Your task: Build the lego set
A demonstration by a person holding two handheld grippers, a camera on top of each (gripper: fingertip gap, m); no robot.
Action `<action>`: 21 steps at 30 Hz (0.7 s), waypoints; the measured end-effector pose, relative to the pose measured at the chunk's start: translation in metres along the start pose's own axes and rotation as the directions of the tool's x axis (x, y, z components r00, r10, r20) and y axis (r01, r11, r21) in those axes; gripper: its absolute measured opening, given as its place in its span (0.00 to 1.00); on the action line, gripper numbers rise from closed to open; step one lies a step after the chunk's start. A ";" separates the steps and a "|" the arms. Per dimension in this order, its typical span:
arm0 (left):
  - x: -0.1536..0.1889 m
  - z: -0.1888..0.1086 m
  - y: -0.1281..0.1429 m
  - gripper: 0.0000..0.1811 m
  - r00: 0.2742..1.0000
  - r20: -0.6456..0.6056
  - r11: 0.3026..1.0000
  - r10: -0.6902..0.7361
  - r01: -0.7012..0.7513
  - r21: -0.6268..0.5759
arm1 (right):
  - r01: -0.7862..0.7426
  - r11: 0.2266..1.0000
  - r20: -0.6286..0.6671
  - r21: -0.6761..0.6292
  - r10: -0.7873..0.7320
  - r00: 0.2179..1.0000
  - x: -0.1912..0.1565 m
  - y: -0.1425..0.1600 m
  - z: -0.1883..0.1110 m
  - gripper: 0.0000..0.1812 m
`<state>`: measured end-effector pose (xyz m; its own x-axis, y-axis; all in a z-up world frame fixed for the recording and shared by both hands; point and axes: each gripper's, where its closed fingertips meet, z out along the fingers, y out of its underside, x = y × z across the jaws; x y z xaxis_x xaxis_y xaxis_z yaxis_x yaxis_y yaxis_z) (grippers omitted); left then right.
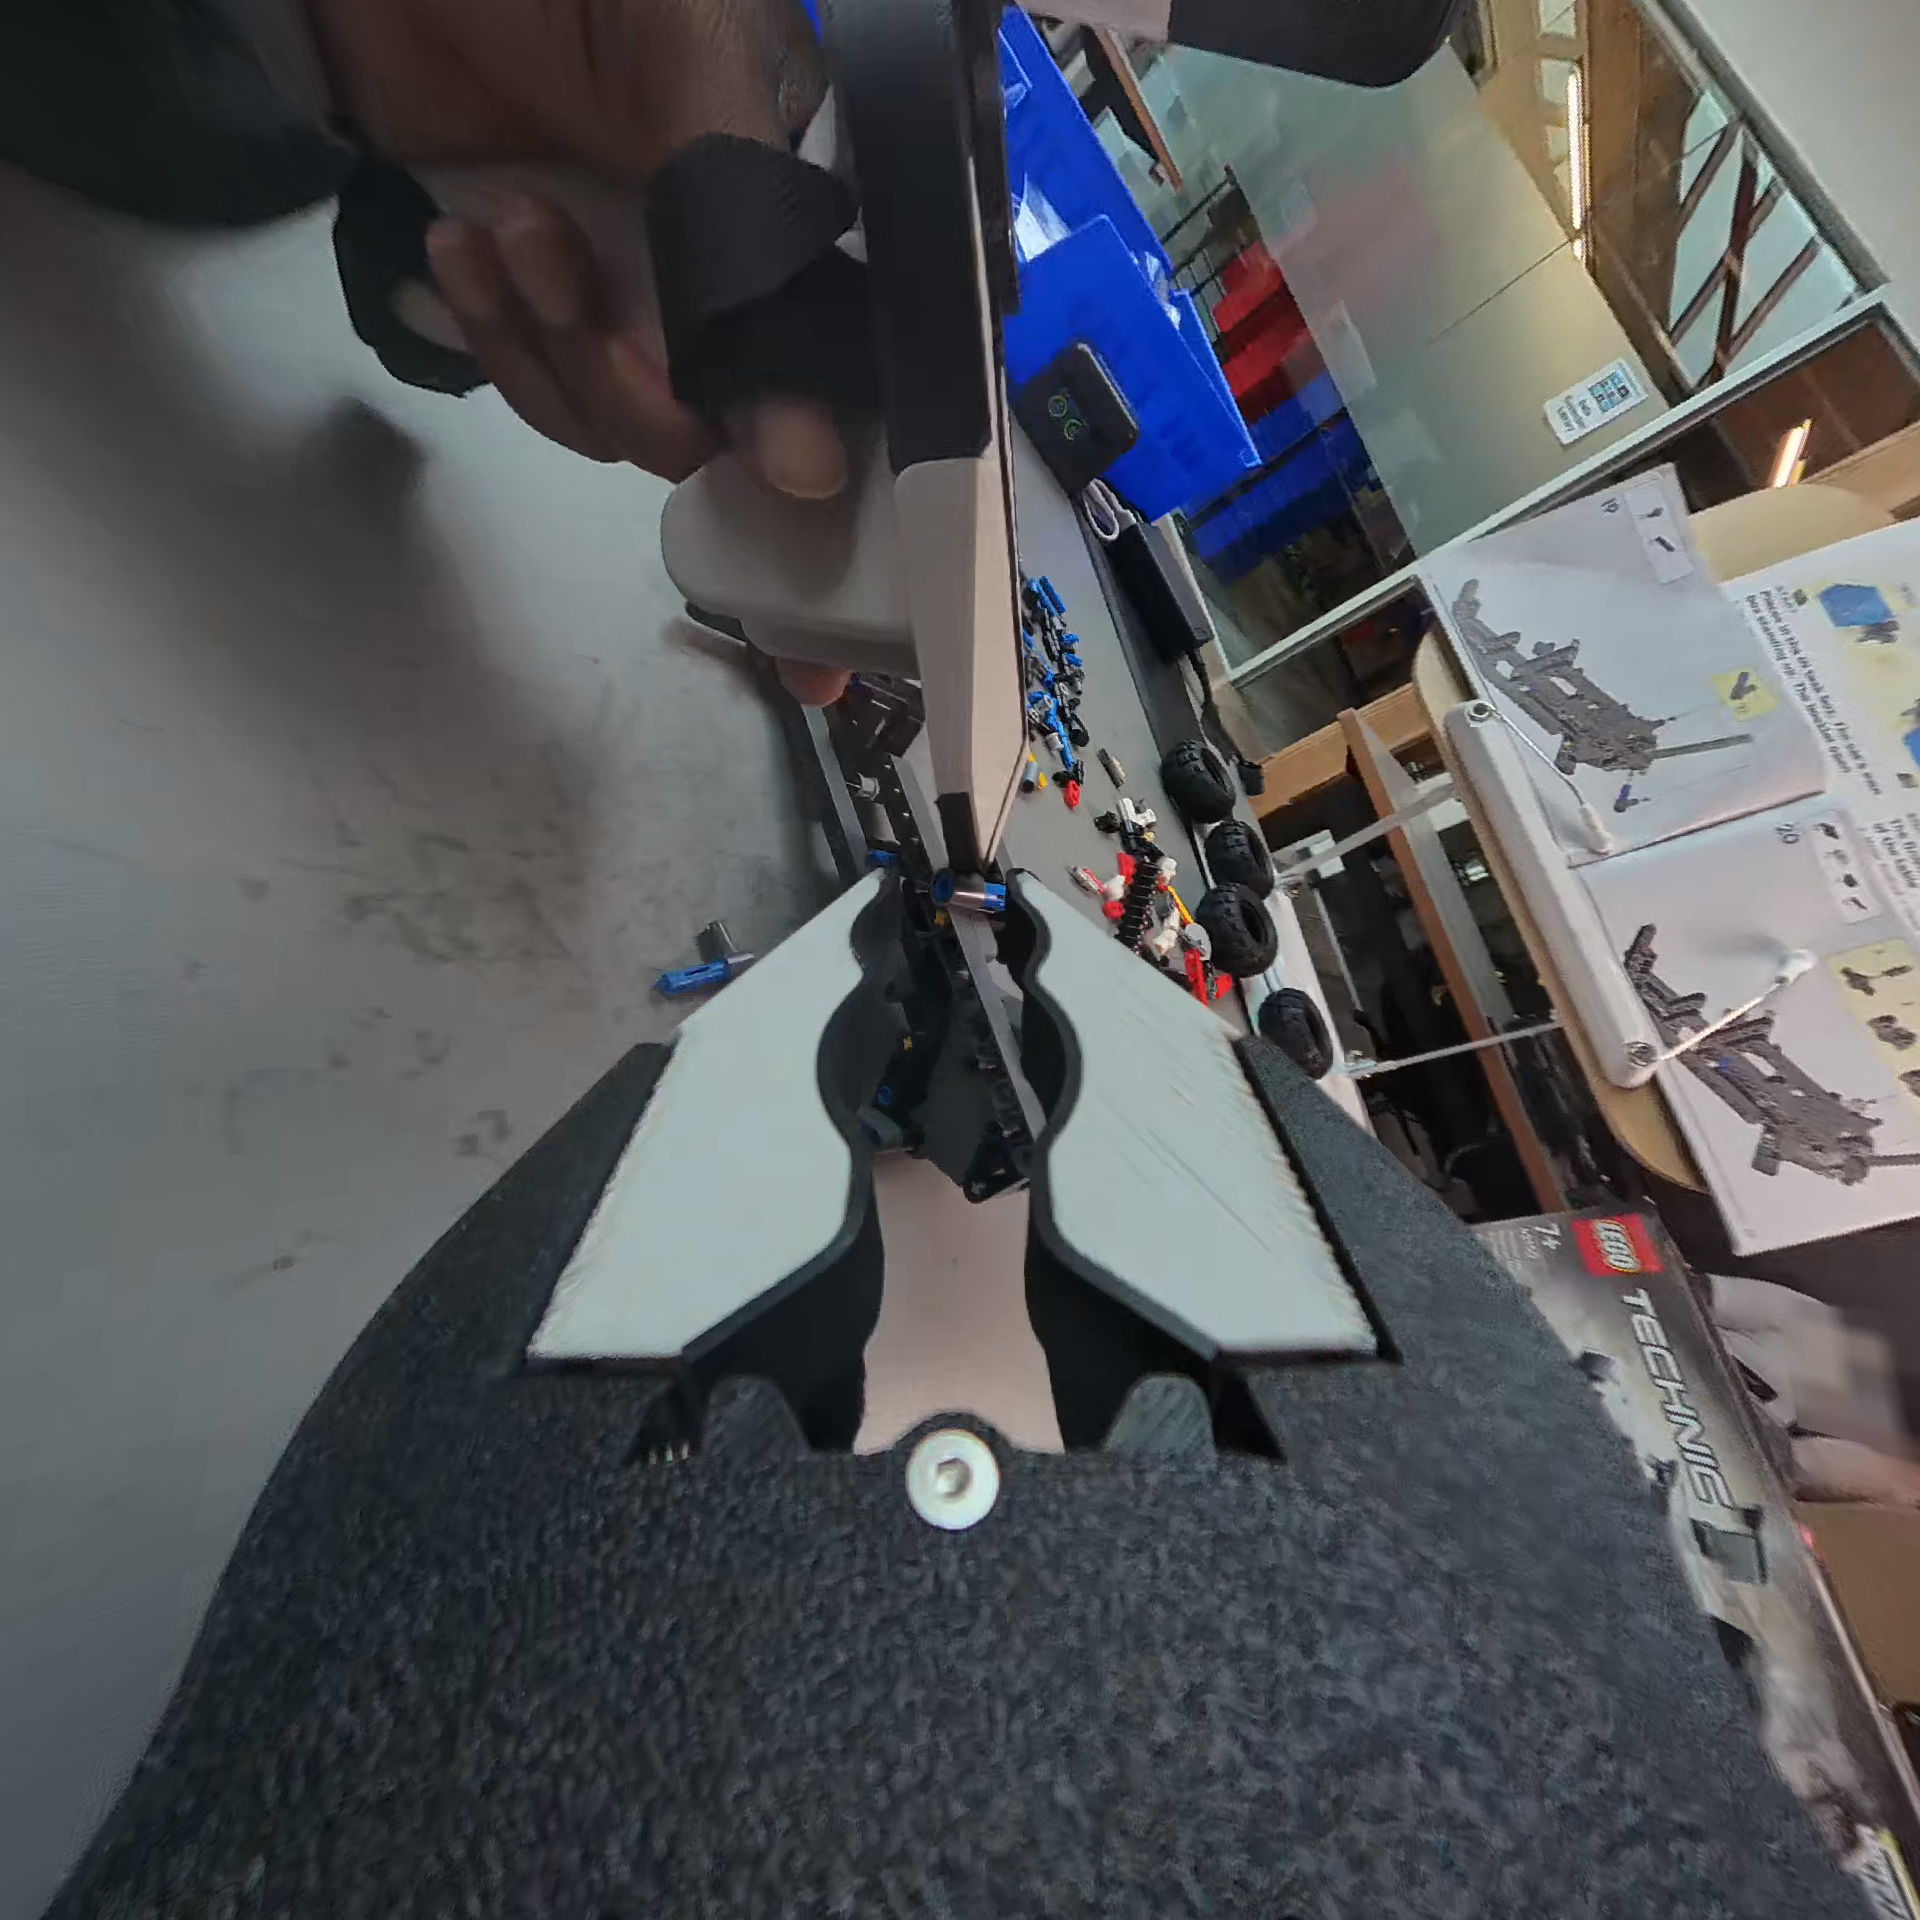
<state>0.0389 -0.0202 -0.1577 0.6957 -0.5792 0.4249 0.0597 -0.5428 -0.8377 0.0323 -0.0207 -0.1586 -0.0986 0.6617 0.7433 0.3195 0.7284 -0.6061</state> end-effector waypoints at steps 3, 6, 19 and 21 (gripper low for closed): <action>0.003 0.003 -0.007 0.03 0.997 -0.026 0.997 -0.073 0.073 0.022 | 0.083 0.996 -0.079 -0.031 -0.086 0.993 0.006 0.000 0.002 0.09; 0.004 0.004 -0.014 0.03 0.990 -0.053 0.990 -0.130 0.133 0.057 | 0.159 0.985 -0.162 -0.063 -0.167 0.973 0.017 0.000 0.001 0.06; -0.051 -0.027 -0.021 0.34 0.977 0.075 0.971 0.200 -0.188 -0.149 | -0.373 0.901 -0.202 0.219 0.416 0.887 0.091 -0.001 -0.045 0.05; -0.081 -0.029 -0.002 0.40 0.938 0.127 0.897 0.323 -0.261 -0.356 | -0.512 0.827 -0.136 0.233 0.549 0.825 0.098 0.009 -0.050 0.05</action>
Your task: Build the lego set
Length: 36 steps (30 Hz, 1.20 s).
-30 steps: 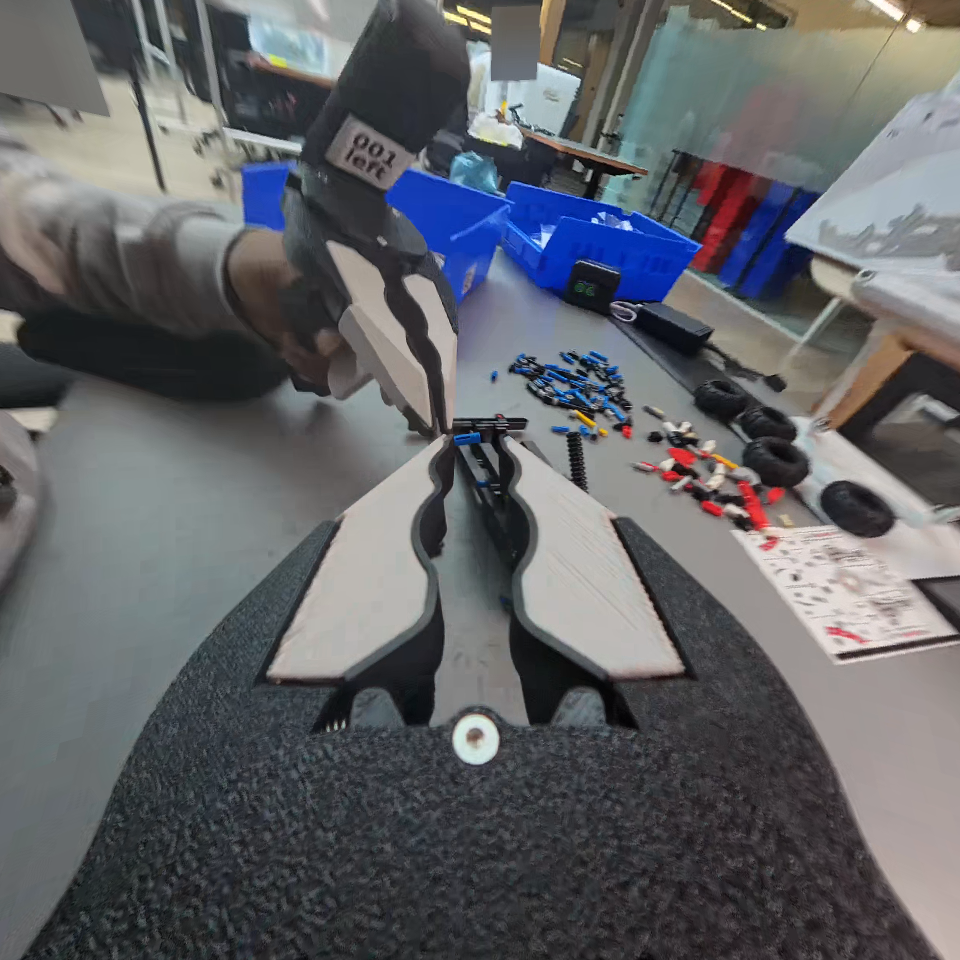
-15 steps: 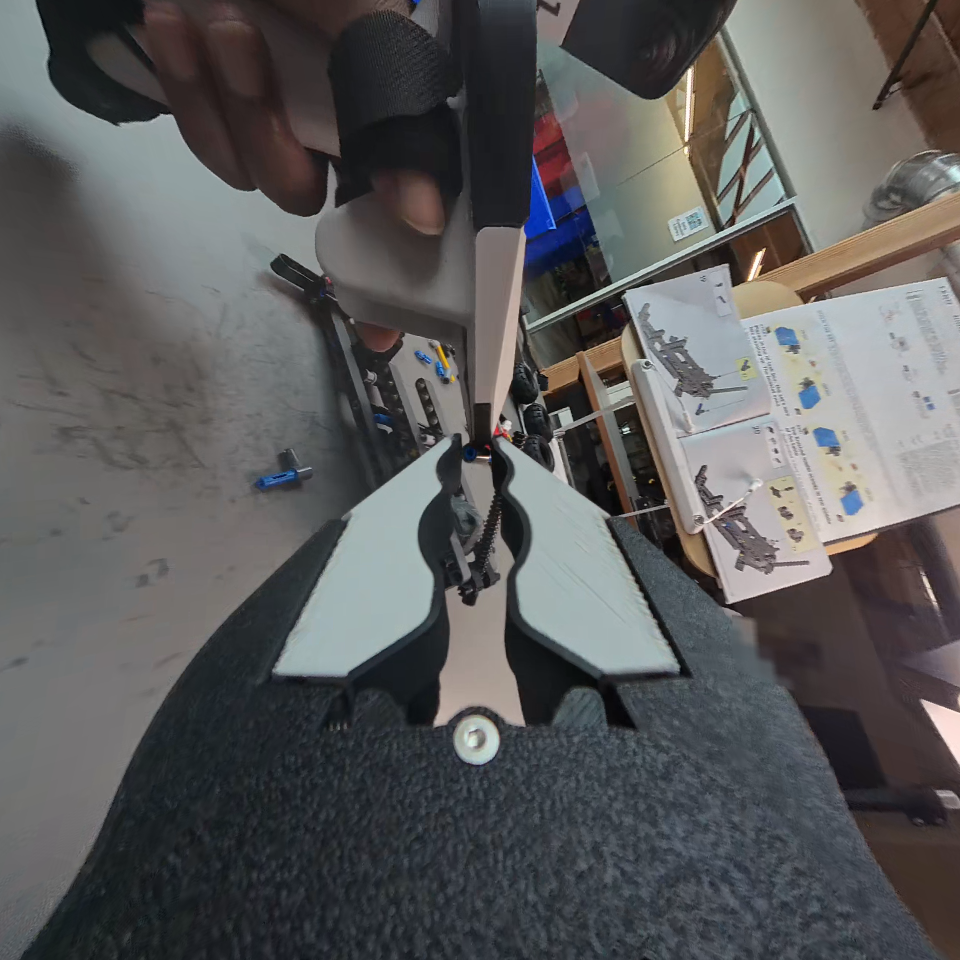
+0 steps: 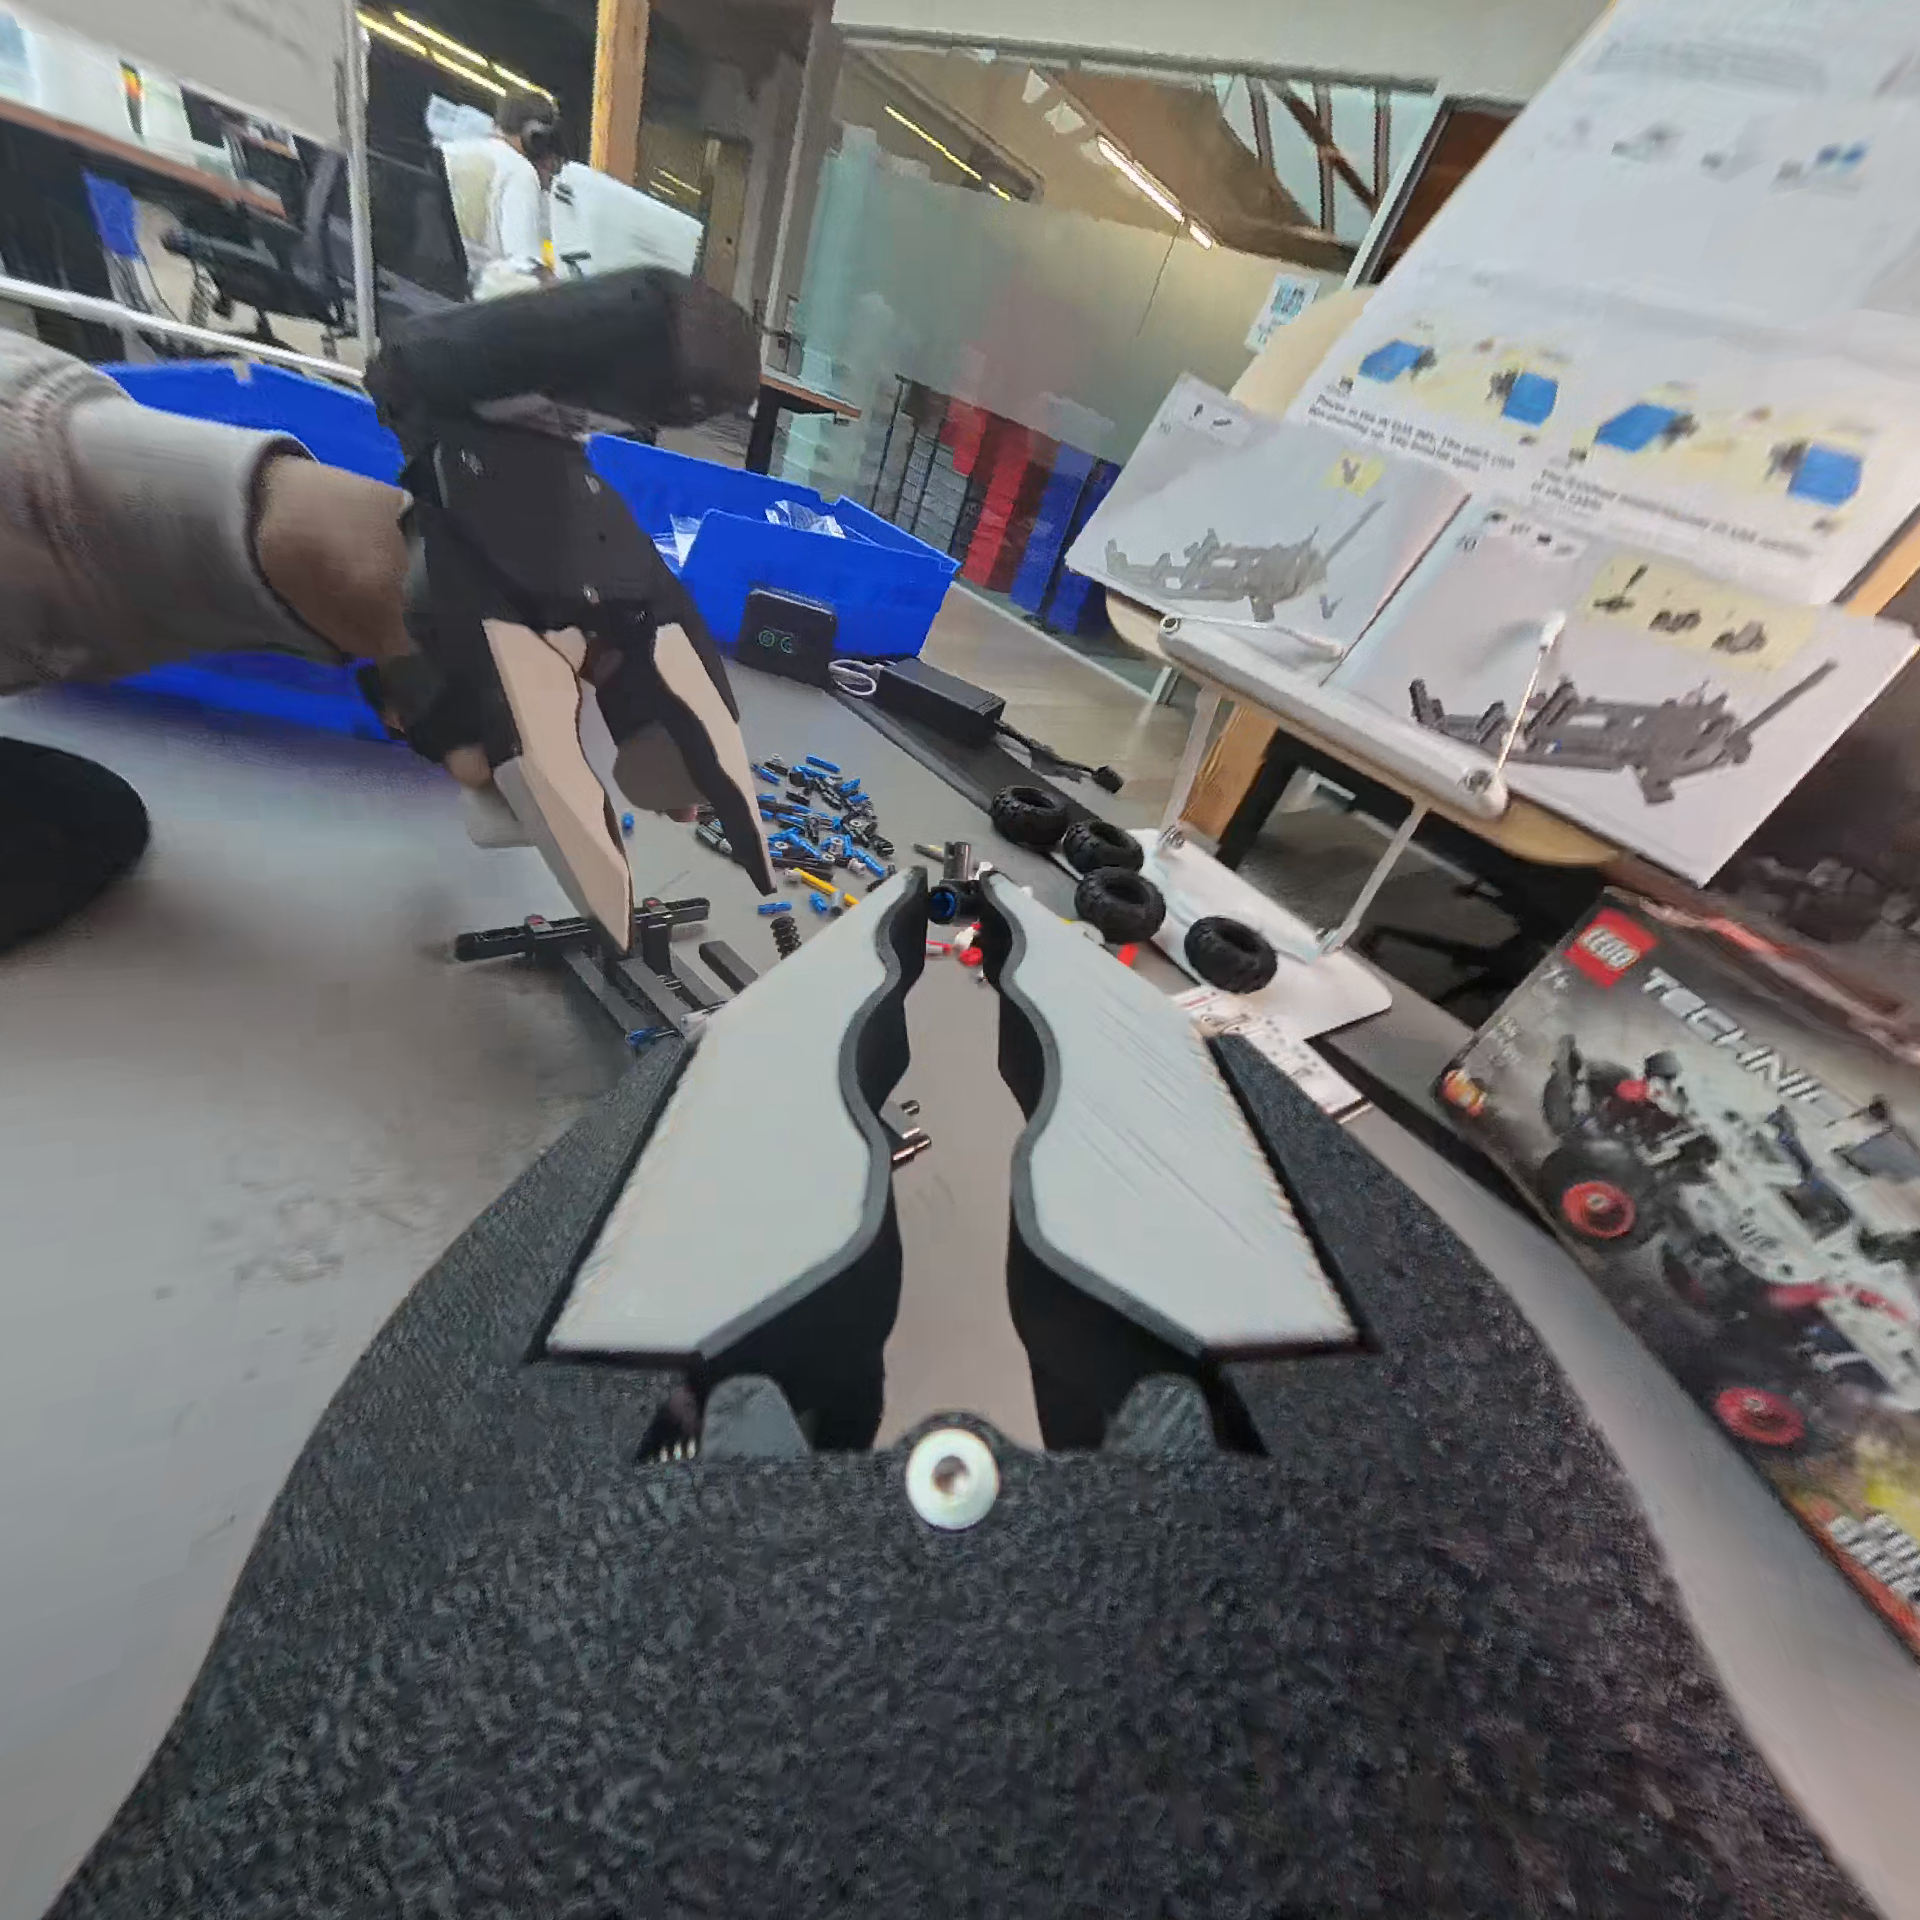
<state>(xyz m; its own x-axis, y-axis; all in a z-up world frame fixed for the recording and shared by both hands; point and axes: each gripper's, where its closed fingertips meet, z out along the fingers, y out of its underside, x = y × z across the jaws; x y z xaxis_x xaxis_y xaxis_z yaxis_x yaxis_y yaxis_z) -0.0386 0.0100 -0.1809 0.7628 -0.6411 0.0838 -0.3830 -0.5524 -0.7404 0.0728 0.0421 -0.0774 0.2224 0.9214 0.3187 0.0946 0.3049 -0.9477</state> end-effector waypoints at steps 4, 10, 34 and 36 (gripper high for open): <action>-0.004 0.018 0.026 0.40 0.997 -0.083 0.978 0.004 -0.021 -0.206 | -0.097 0.994 -0.002 -0.047 0.098 0.995 0.011 0.014 -0.009 0.05; 0.016 0.024 0.029 0.35 0.993 -0.113 0.961 0.036 -0.065 -0.270 | -0.254 0.946 0.050 -0.201 0.269 0.962 -0.015 0.047 -0.011 0.05; 0.114 0.020 0.032 0.39 0.948 -0.302 0.979 -0.099 0.039 -0.198 | -0.319 0.926 0.262 -0.204 0.365 0.893 -0.022 0.054 -0.013 0.05; 0.123 0.020 0.030 0.39 0.932 -0.343 0.982 -0.115 0.055 -0.181 | -0.332 0.925 0.276 -0.187 0.374 0.885 -0.021 0.052 -0.014 0.05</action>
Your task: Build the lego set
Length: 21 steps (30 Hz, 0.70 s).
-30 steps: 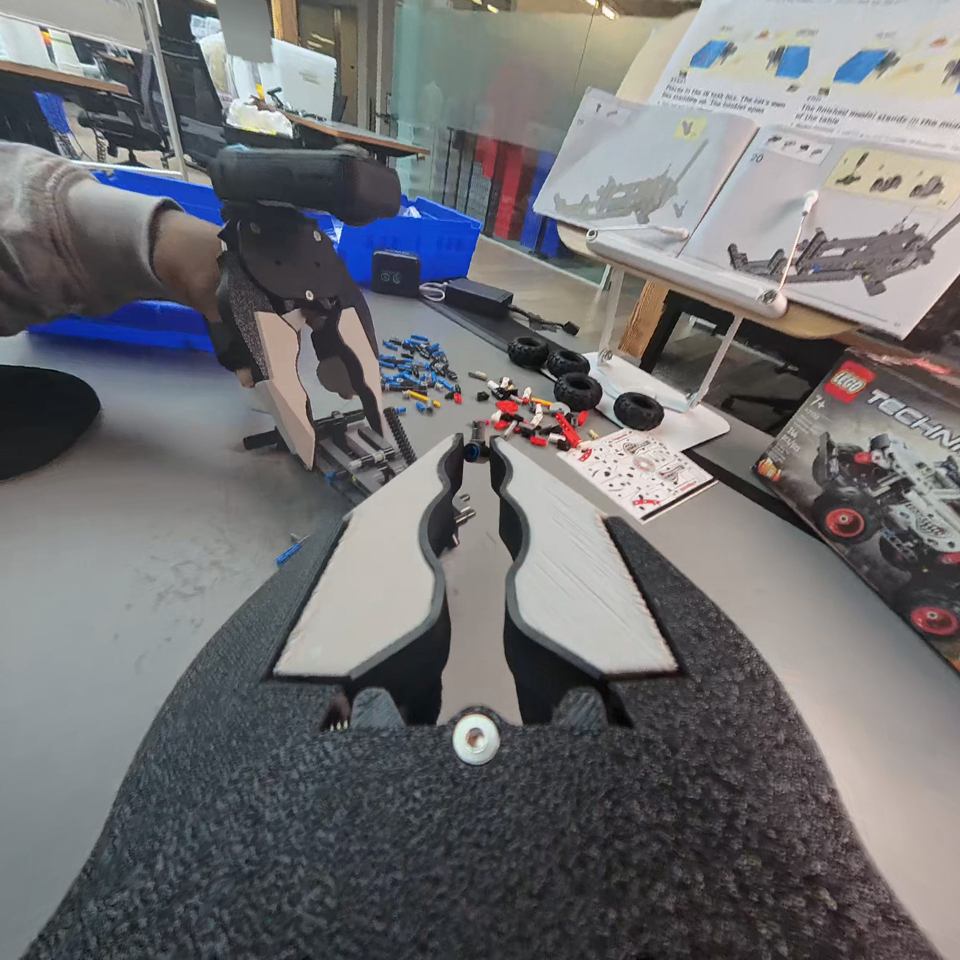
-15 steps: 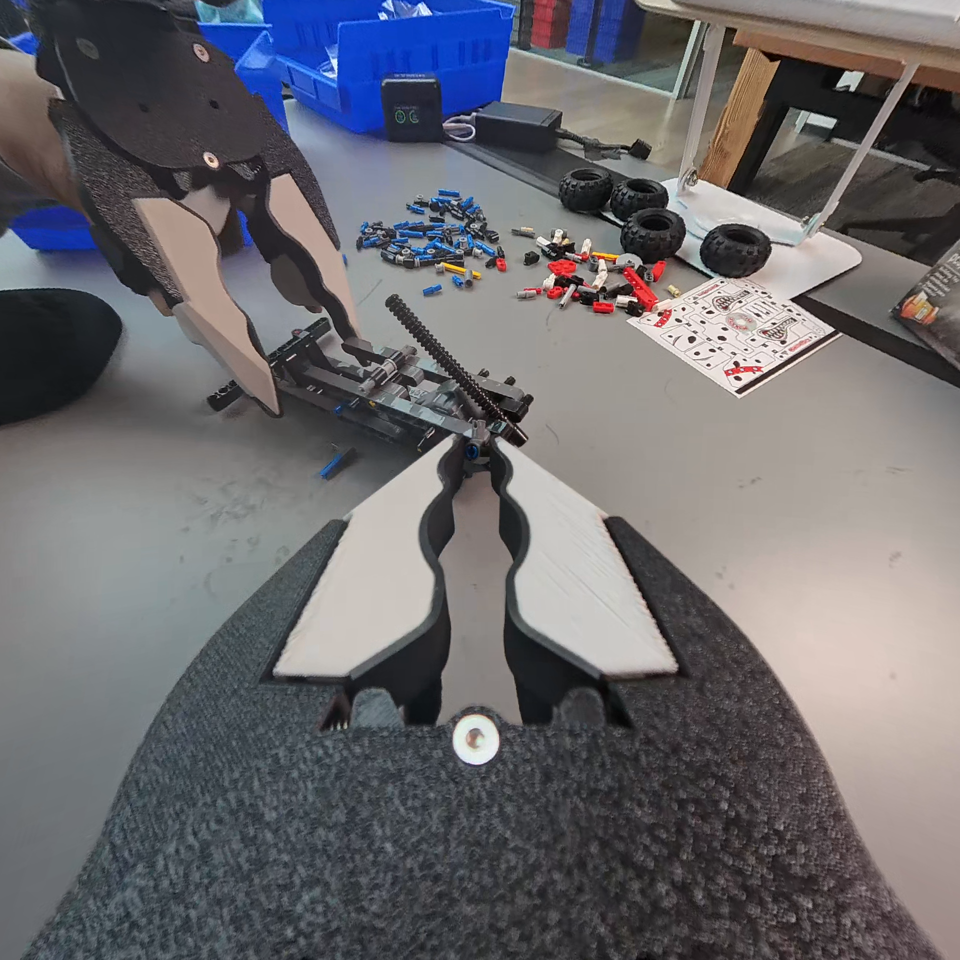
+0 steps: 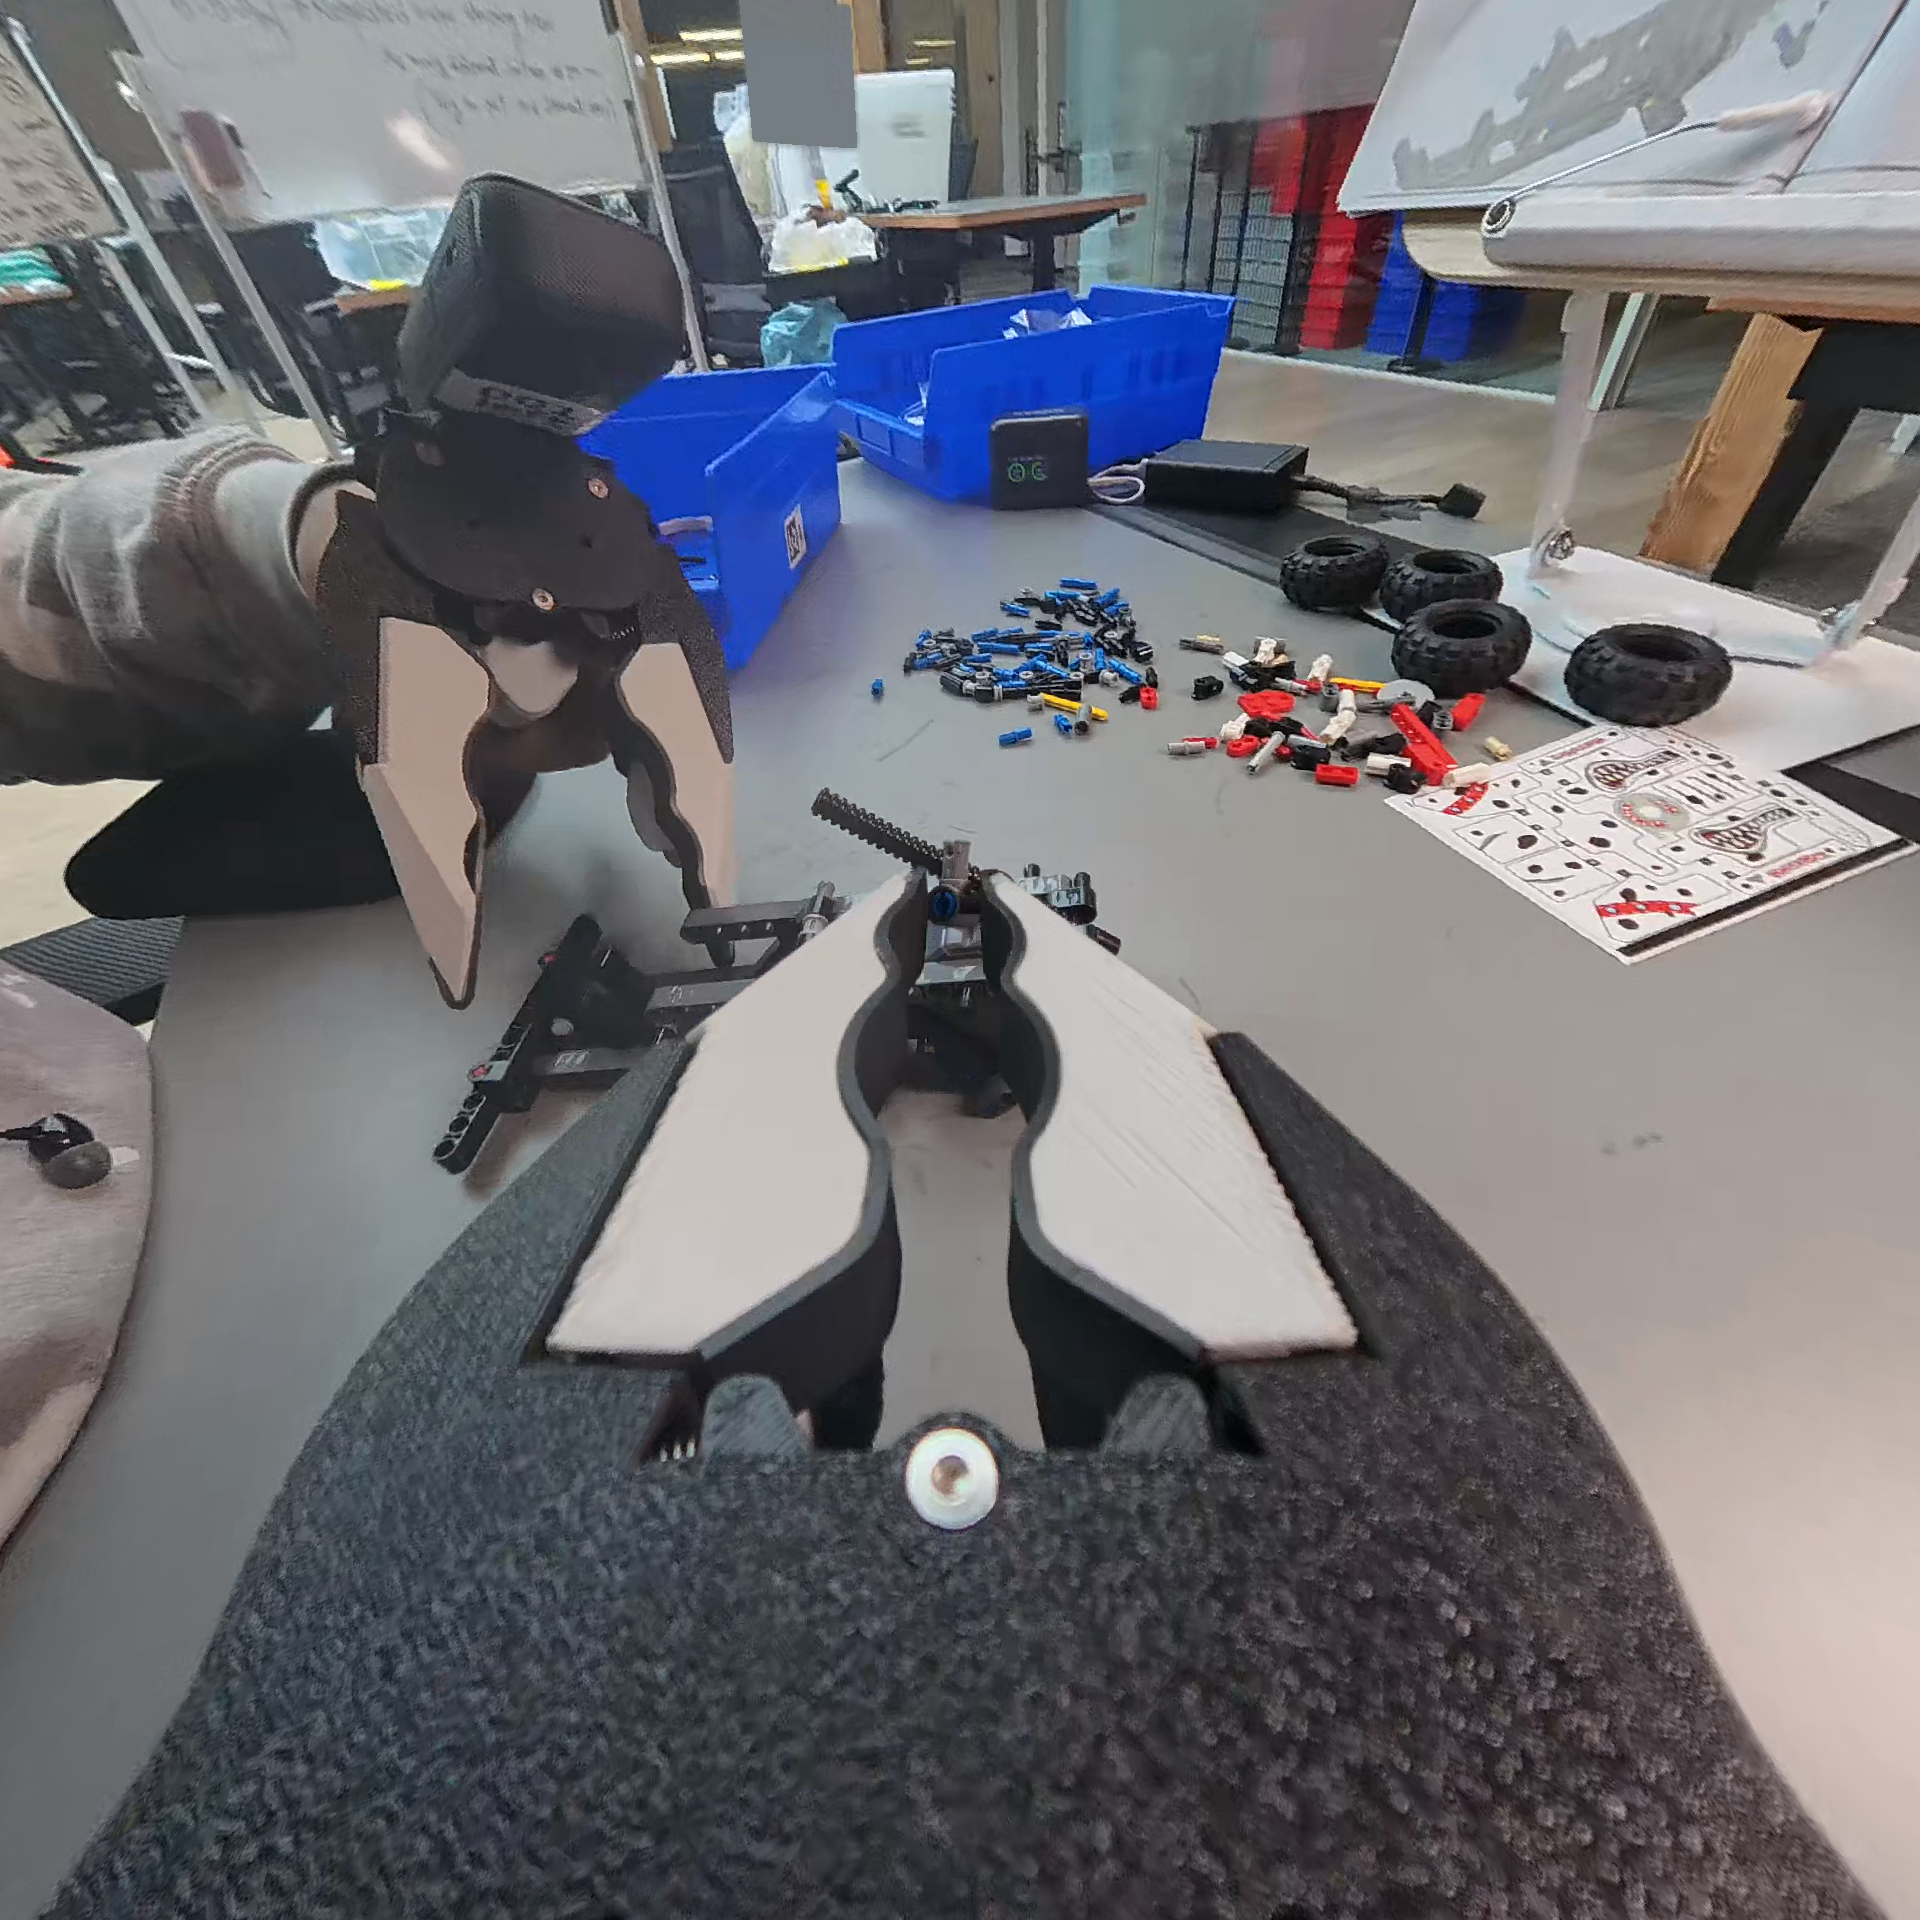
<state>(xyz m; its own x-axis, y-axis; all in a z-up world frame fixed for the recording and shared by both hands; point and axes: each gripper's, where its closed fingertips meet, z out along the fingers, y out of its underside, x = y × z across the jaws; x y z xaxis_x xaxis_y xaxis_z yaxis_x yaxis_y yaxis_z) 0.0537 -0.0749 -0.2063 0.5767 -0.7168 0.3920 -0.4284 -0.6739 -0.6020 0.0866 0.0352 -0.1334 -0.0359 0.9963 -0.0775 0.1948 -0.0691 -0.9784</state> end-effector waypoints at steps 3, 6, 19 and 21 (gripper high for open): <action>0.009 0.004 -0.002 0.40 0.999 -0.039 1.000 0.006 -0.005 0.026 | 0.006 1.000 -0.001 0.006 -0.006 1.000 0.002 0.002 0.000 0.05; 0.016 0.008 -0.004 0.40 0.998 -0.061 0.999 0.028 -0.025 0.045 | 0.006 1.000 0.006 0.011 -0.007 1.000 0.002 0.003 0.000 0.05; 0.010 -0.039 -0.040 0.24 0.989 -0.074 0.974 0.128 -0.111 0.200 | -0.137 0.968 0.255 0.210 0.080 0.964 -0.024 -0.027 -0.014 0.05; 0.005 -0.053 -0.069 0.23 0.988 -0.040 0.941 0.148 -0.129 0.313 | -0.193 0.948 0.344 0.254 0.098 0.934 -0.032 -0.040 -0.017 0.05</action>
